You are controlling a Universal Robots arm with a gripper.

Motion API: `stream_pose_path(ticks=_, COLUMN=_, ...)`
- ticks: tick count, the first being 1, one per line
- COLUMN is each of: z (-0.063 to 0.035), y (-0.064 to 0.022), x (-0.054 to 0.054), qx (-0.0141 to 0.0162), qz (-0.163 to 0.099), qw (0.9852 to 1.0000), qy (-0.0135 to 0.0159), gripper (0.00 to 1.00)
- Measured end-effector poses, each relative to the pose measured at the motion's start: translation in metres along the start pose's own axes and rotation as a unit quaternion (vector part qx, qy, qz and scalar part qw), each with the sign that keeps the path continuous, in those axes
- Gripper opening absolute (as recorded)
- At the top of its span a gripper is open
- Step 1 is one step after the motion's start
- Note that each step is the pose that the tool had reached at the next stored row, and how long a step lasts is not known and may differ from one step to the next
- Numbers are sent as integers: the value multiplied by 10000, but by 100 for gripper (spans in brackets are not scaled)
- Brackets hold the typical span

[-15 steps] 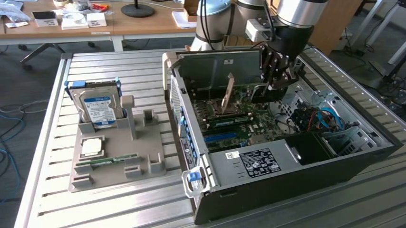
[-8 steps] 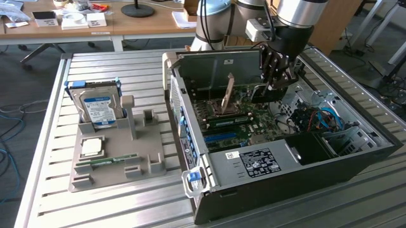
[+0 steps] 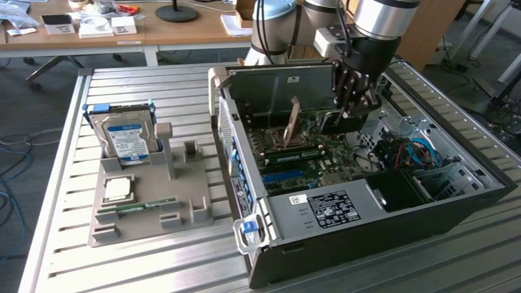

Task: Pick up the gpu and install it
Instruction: 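Insert the gpu into the slot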

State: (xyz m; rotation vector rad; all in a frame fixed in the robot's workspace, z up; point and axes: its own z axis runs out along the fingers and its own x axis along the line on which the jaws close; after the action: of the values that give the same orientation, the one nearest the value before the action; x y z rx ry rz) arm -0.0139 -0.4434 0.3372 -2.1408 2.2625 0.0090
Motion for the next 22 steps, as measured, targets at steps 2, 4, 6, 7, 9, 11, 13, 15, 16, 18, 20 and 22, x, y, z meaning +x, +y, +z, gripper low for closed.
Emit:
stream_pose_path(ticks=2, z=11, y=2, x=0, qx=0, qz=0, qw=10000, qy=1, gripper=27)
stream_pose_path(ticks=4, z=12, y=2, x=1, qx=0, qz=0, qw=10000, qy=1, gripper=27)
stream_pose_path(ticks=6, z=13, y=2, x=0, qx=0, qz=0, qw=10000, qy=0, gripper=27)
stream_pose_path(ticks=7, z=14, y=2, x=0, qx=0, qz=0, qw=10000, qy=1, gripper=27)
stream_pose_path(ticks=9, z=26, y=2, x=0, qx=0, qz=0, qw=10000, qy=-2, gripper=27)
stream_pose_path(ticks=11, z=39, y=2, x=1, qx=0, qz=-1, qw=10000, qy=0, gripper=27)
stream_pose_path(ticks=13, z=43, y=2, x=1, qx=0, qz=0, qw=10000, qy=1, gripper=27)
stream_pose_path(ticks=15, z=43, y=2, x=1, qx=0, qz=-1, qw=10000, qy=1, gripper=27)
stream_pose_path(ticks=16, z=44, y=2, x=1, qx=0, qz=0, qw=10000, qy=1, gripper=27)
stream_pose_path(ticks=18, z=49, y=2, x=1, qx=0, qz=0, qw=10000, qy=-1, gripper=27)
stream_pose_path(ticks=20, z=63, y=2, x=1, qx=0, qz=0, qw=10000, qy=-1, gripper=27)
stream_pose_path(ticks=22, z=77, y=2, x=2, qx=0, qz=0, qw=10000, qy=0, gripper=27)
